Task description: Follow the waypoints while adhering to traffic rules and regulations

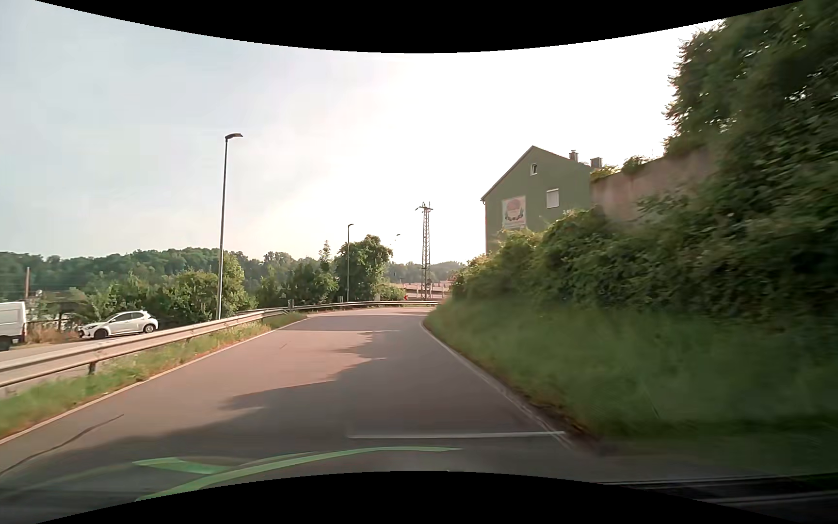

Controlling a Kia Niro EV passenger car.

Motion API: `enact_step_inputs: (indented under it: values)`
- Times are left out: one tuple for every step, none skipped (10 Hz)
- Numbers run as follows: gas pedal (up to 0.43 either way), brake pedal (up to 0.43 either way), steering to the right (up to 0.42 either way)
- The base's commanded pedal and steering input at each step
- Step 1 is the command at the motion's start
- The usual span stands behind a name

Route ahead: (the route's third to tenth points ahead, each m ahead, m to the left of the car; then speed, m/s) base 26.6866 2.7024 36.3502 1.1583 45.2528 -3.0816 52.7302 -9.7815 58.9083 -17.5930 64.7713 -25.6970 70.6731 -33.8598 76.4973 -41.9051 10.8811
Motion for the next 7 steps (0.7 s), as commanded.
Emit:
enact_step_inputs:
  values:
    - [0.039, 0.000, -0.051]
    - [0.039, 0.000, -0.048]
    - [0.039, 0.000, -0.043]
    - [0.039, 0.000, -0.039]
    - [0.039, 0.000, -0.034]
    - [0.039, 0.000, -0.029]
    - [0.039, 0.000, -0.025]
